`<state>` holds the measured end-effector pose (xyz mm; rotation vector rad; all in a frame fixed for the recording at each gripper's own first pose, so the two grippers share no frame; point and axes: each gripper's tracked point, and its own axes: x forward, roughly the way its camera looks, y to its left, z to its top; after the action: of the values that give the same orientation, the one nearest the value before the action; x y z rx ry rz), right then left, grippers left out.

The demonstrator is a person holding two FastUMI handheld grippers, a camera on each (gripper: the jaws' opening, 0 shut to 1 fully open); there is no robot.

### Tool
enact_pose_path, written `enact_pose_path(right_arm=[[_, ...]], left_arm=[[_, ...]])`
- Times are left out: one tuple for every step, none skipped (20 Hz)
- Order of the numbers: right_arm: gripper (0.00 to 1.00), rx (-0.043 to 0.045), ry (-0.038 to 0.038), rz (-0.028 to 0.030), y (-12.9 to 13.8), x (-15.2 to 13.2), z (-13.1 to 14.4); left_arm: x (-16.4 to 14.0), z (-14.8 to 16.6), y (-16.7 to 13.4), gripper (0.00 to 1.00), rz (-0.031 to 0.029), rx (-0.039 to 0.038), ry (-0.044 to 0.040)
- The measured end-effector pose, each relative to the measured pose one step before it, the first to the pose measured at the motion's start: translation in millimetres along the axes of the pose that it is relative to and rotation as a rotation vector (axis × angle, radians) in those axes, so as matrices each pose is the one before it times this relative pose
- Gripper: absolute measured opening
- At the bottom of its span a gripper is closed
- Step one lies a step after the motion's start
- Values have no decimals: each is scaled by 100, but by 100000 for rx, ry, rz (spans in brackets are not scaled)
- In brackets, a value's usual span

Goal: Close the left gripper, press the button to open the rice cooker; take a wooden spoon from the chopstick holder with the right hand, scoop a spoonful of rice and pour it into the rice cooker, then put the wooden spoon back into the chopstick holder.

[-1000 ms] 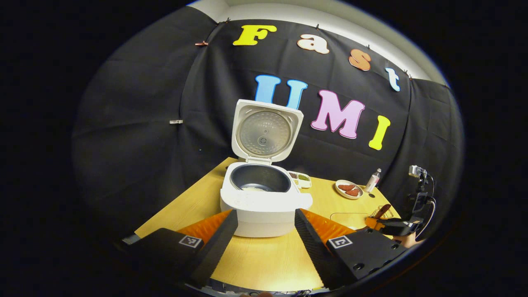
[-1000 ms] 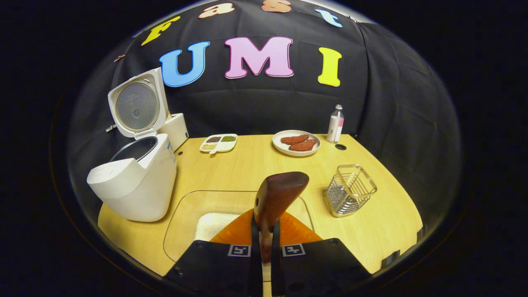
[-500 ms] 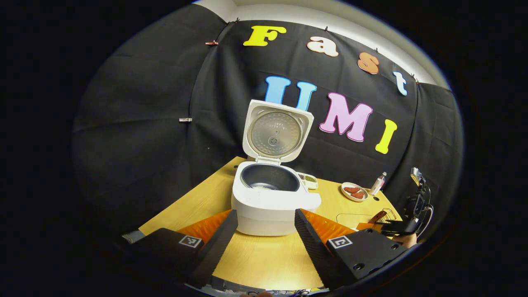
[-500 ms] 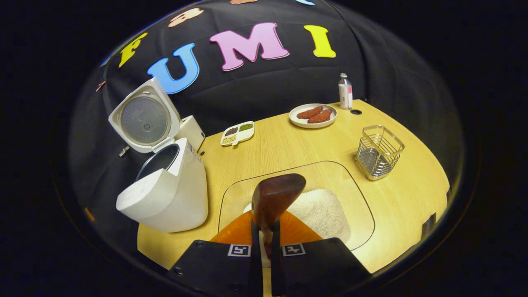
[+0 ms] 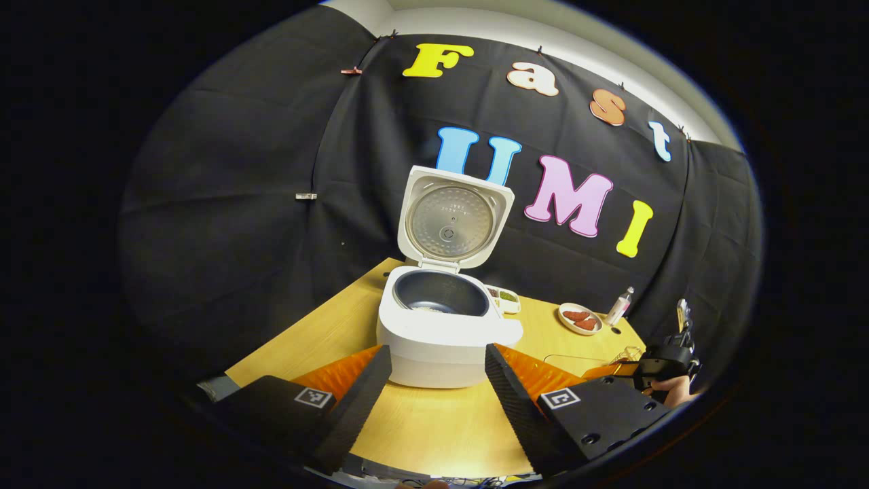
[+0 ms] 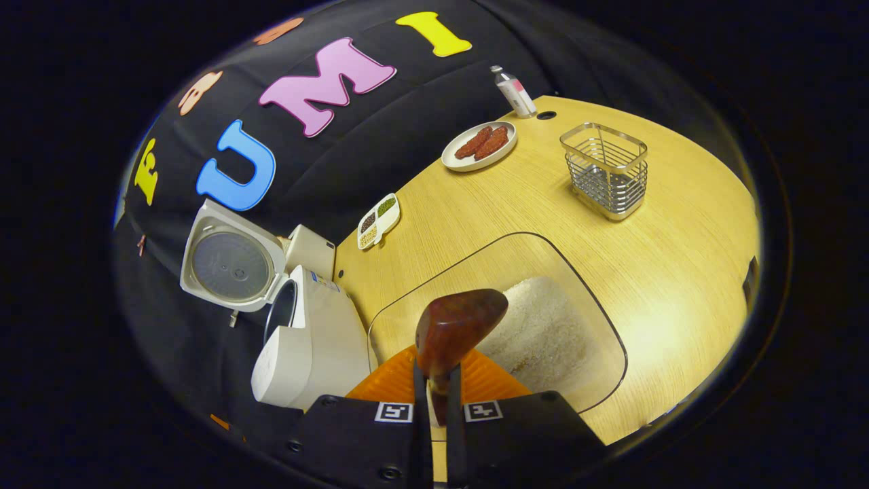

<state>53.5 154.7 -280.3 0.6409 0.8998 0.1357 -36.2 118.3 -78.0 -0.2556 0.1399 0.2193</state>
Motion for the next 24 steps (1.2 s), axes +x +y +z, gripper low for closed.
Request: enact_pose_path(right_arm=[[13, 2132, 79, 597, -101, -131, 219], [13, 1868, -48, 949, 97, -167, 383], [13, 1958, -165, 814, -6, -242, 489], [13, 1979, -488, 676, -84, -437, 441], [13, 1541, -955, 414, 52, -209, 565], [13, 670, -842, 174, 4, -164, 522], [13, 206, -981, -173, -160, -235, 585], [13, 775, -345, -357, -146, -141, 520], [12, 1511, -436, 302, 101, -245, 552], [13, 2040, -620, 1069, 382, -289, 677], [13, 2028, -821, 1120, 373, -384, 727], [12, 1581, -627, 612, 369, -257, 741], [12, 1210, -632, -12, 220, -209, 634], [13, 397, -781, 177, 292, -139, 700], [13, 30, -977, 451, 439, -196, 653], [12, 403, -867, 600, 547, -66, 655], [12, 756, -615, 1255, 782, -90, 538], [13, 1272, -362, 1736, 1017, -30, 496], [13, 1527, -45, 1688, 960, 15, 254], [13, 1327, 50, 1484, 1032, 206, 187], [12, 510, -12, 1105, 797, 449, 166], [12, -82, 211, 727, 662, 174, 99], [13, -325, 56, 574, 791, 310, -31], [13, -347, -157, 915, 908, 336, 57]], left_arm=[[38, 43, -155, 95, -109, -340, -251], [77, -180, -99, 95, 15, 350, 73], [36, -51, -173, 95, -267, 584, 161], [-22, 78, -156, 95, -465, 607, 70], [38, 102, -239, 95, -315, 679, -173], [72, 161, -182, 95, -188, 535, -272], [8, 53, -133, 95, -425, 89, -164], [54, -52, -253, 95, -518, -522, -214], [28, 137, -345, 95, -779, -784, -268], [120, 143, -270, 95, -375, -325, -522], [35, 194, -110, 95, -180, 85, -694], [58, 165, -220, 95, -363, 72, -652], [62, 263, -158, 95, -386, -4, -676], [-31, 68, -79, 95, -207, 53, -589], [7, 129, -68, 95, -124, 106, -446], [-27, -114, -77, 95, -287, -3, 118], [100, 24, -129, 95, -443, 99, 56], [20, -37, -35, 95, -194, 249, -91], [107, 15, -38, 95, -192, 203, -146], [21, 31, 11, 95, -142, -15, -55], [77, -55, 62, 95, 170, -443, 227], [39, -249, -14, 95, -96, -851, 175], [-1, -6, -93, 95, -211, -916, 80], [82, -47, -72, 95, -119, -489, 161]])
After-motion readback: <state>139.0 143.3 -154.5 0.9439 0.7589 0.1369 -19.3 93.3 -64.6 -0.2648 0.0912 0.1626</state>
